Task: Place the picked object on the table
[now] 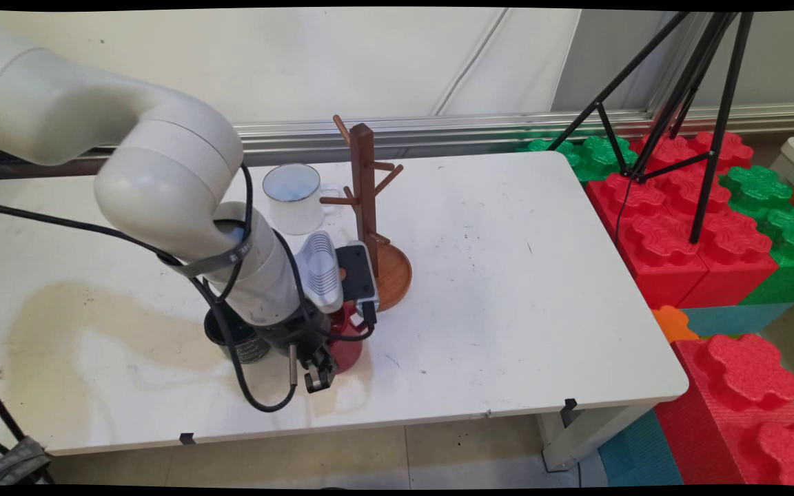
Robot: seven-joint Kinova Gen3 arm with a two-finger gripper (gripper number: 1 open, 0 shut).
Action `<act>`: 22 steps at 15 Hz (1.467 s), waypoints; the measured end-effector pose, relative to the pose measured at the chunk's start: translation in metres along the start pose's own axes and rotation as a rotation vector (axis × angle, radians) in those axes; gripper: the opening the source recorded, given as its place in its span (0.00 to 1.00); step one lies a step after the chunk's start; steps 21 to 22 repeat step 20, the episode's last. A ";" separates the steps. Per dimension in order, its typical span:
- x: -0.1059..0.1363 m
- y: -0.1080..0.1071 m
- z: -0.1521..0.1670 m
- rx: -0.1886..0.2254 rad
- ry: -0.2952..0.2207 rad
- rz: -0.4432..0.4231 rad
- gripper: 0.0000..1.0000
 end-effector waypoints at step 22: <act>0.001 -0.003 0.014 0.013 -0.029 0.015 1.00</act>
